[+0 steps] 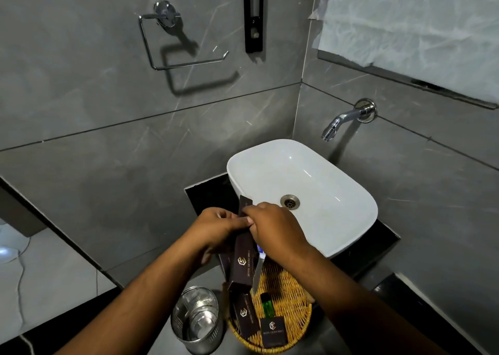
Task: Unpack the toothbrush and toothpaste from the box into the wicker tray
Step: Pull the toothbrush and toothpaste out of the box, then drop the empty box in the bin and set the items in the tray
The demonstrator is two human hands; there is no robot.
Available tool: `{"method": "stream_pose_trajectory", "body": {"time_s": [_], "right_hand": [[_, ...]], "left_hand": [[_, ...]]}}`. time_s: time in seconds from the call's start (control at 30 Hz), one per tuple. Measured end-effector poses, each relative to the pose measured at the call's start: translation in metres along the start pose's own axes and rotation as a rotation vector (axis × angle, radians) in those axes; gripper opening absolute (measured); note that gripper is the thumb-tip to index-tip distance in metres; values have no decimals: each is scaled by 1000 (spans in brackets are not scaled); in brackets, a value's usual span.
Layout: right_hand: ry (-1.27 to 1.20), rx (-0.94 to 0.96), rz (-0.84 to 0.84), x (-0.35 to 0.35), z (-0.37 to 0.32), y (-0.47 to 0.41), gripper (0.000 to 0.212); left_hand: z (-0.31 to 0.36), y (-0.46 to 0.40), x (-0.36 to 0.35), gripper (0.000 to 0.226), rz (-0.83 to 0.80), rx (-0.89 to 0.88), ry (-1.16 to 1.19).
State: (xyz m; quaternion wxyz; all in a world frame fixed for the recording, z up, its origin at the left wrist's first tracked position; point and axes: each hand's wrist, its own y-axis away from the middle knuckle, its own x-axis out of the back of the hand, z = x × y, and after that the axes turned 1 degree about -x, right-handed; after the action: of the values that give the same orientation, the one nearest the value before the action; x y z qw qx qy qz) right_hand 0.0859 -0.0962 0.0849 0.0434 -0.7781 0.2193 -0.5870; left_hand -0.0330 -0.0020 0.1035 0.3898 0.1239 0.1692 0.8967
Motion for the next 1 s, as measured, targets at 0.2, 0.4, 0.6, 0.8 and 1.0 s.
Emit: {"method": "stream_pose_trajectory", "body": {"time_s": [0.2, 0.4, 0.6, 0.8, 1.0], "right_hand": [[26, 18, -49, -3, 12, -3, 19], [194, 18, -269, -19, 29, 1, 25], [308, 16, -501, -52, 47, 6, 14], [351, 148, -501, -75, 51, 2, 12], [491, 143, -550, -88, 45, -2, 15]], "left_hand": [[-19, -14, 19, 14, -5, 58, 112], [-52, -38, 52, 15, 265, 28, -3], [-118, -62, 89, 24, 434, 90, -45], [-193, -97, 107, 27, 497, 214, -78], [-277, -128, 109, 33, 549, 278, -109]]}}
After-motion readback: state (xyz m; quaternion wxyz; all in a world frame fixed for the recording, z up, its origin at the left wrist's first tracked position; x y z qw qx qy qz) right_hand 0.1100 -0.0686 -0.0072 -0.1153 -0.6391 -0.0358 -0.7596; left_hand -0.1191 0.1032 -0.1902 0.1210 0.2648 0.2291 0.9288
